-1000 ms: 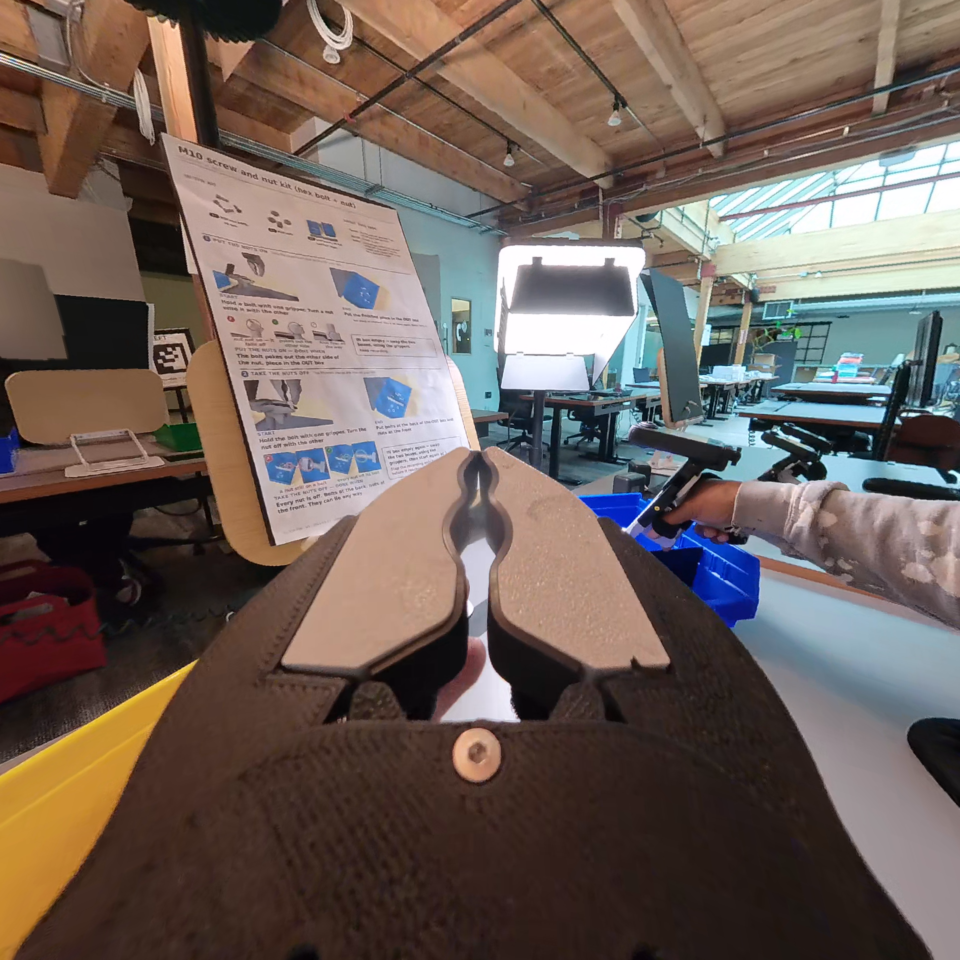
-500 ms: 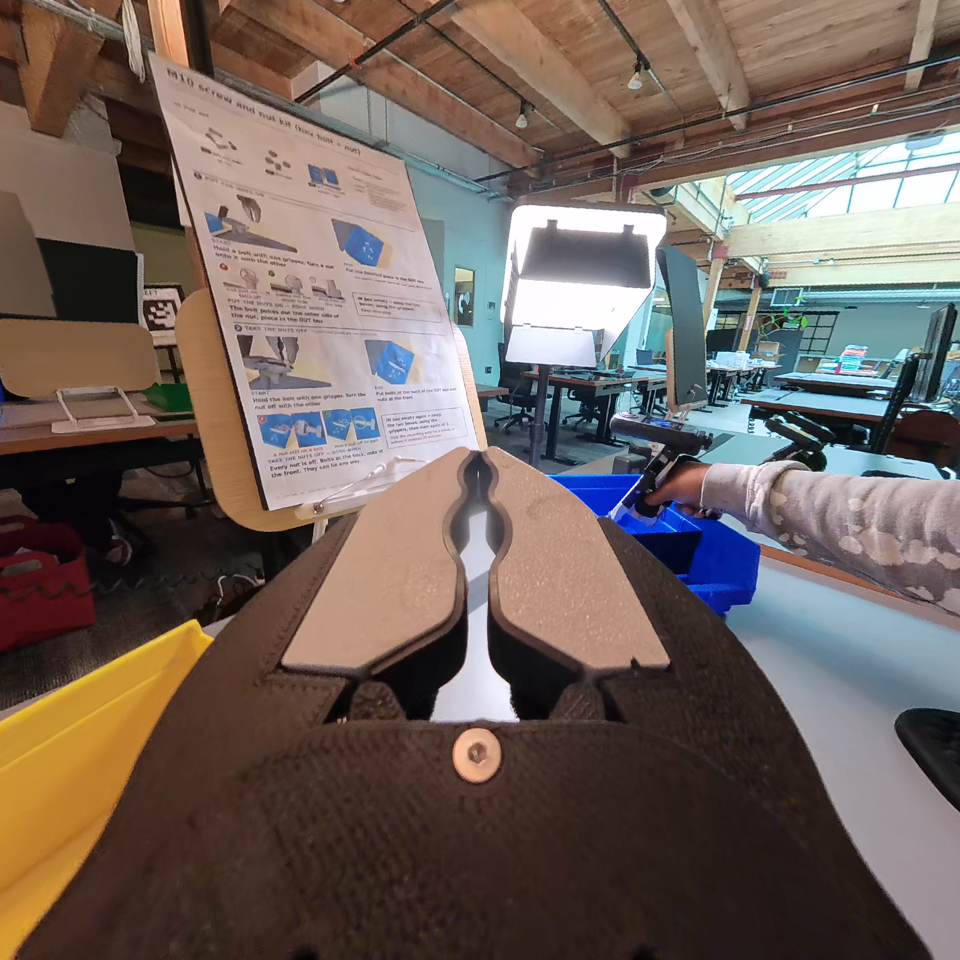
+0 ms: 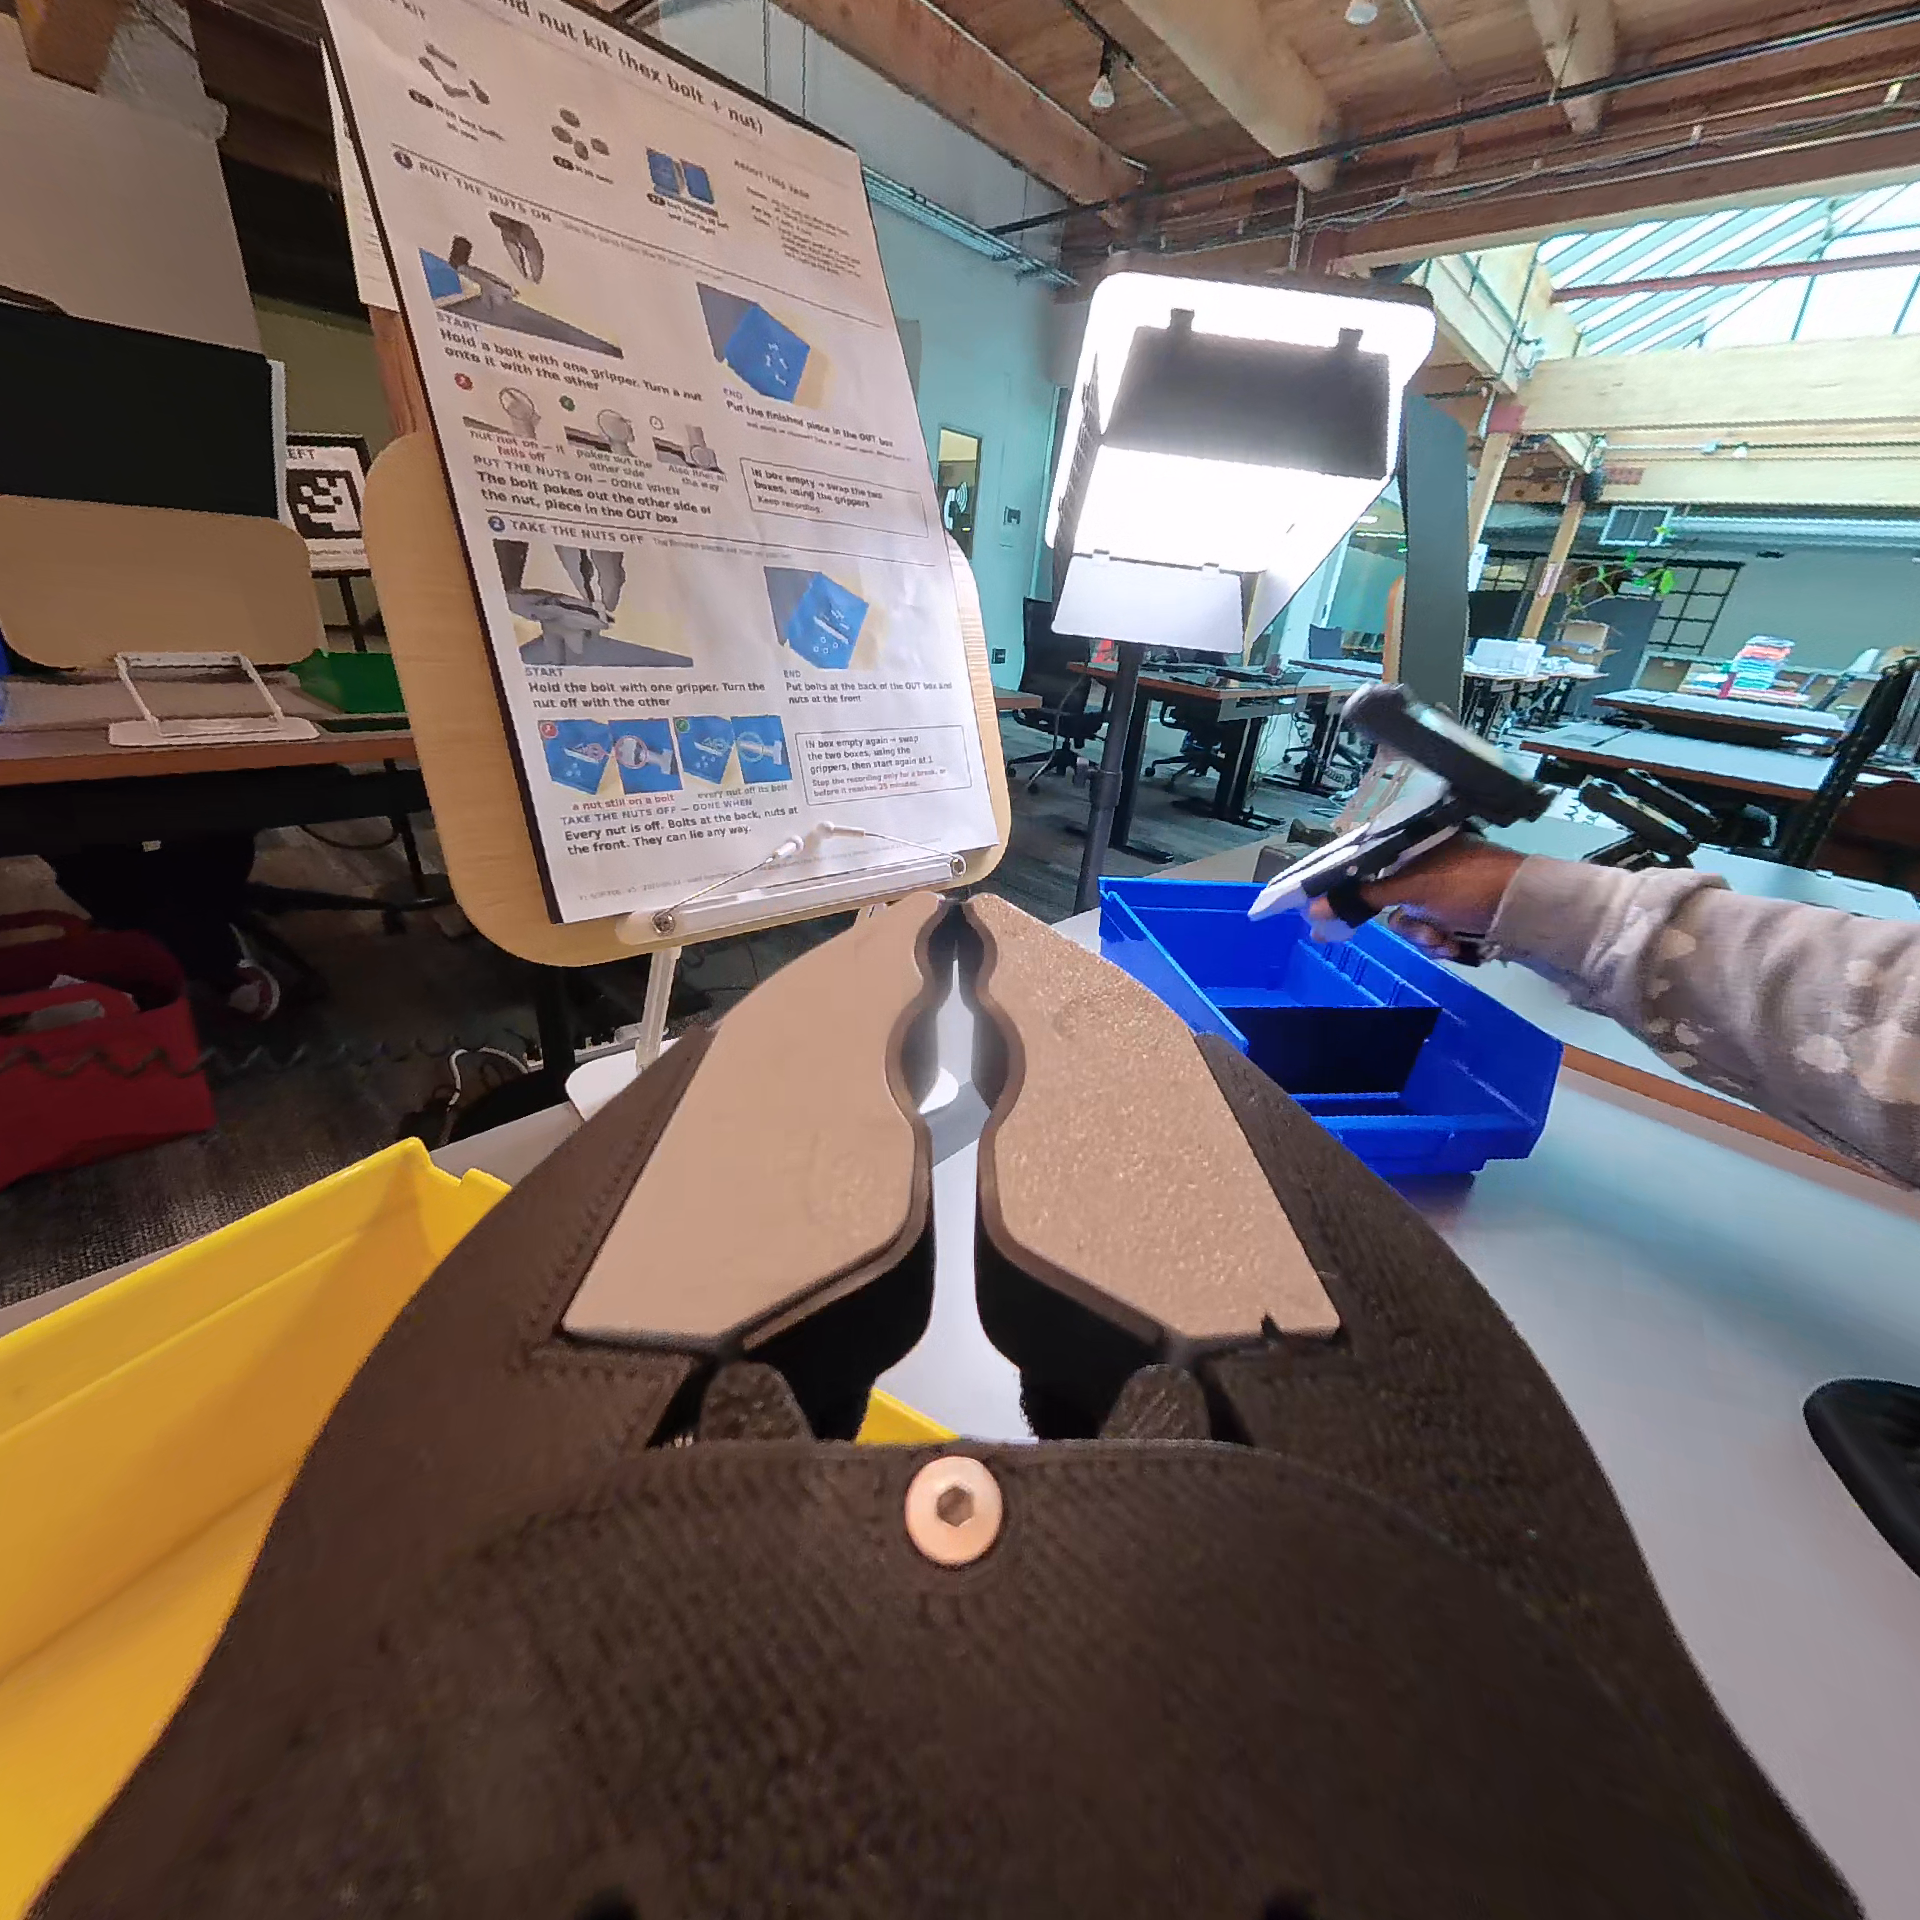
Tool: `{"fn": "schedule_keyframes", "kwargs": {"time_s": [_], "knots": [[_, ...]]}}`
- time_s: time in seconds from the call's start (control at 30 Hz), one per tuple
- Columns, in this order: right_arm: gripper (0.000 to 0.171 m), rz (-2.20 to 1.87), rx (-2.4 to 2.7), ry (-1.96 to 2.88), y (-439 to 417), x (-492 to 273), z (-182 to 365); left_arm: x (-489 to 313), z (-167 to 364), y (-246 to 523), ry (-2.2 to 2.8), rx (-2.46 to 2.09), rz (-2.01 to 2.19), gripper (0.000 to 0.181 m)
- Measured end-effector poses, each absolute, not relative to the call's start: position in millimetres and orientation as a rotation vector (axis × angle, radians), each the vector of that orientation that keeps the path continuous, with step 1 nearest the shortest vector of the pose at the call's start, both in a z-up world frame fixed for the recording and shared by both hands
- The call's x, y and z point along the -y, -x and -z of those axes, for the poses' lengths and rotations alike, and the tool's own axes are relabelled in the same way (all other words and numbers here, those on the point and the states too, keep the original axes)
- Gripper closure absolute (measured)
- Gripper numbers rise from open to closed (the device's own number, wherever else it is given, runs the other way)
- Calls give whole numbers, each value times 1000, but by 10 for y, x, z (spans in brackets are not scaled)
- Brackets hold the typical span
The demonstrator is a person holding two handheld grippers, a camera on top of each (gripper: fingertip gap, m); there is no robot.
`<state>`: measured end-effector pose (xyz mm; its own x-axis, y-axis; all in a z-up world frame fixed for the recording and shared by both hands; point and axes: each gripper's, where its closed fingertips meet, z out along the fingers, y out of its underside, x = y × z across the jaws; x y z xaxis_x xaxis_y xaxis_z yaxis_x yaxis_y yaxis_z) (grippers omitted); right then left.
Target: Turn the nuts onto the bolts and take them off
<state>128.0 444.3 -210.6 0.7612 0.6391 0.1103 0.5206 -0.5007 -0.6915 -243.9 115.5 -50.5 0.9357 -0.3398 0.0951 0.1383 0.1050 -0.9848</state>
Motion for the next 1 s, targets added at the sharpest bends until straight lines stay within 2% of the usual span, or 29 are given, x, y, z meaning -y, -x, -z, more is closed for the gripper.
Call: {"fn": "schedule_keyframes", "kwargs": {"time_s": [0.13,0.3,0.43,0.57,0.7,0.87,1.0], "knots": [[145,-409,857,1957,-972,-4007,1593,-1184,556,2491,1440,-163,325,181],[143,-743,864,1669,-591,-2927,1274,-1190,623,2733,1461,-115,238,181],[141,-910,930,1580,-381,-2145,1580,-1213,722,2905,1519,-103,218,180],[141,-993,1064,1513,-226,-1672,2000,-1459,924,3171,1691,-136,111,170],[143,-980,1111,1447,-183,-1557,2169,-1882,1308,3475,1988,-247,51,151],[145,-965,1143,1420,-195,-1543,2238,-2229,2126,3821,2377,-430,-83,146],[146,-982,1139,1419,-223,-1541,2279,-2391,2591,3833,2506,-570,-102,145]]}}
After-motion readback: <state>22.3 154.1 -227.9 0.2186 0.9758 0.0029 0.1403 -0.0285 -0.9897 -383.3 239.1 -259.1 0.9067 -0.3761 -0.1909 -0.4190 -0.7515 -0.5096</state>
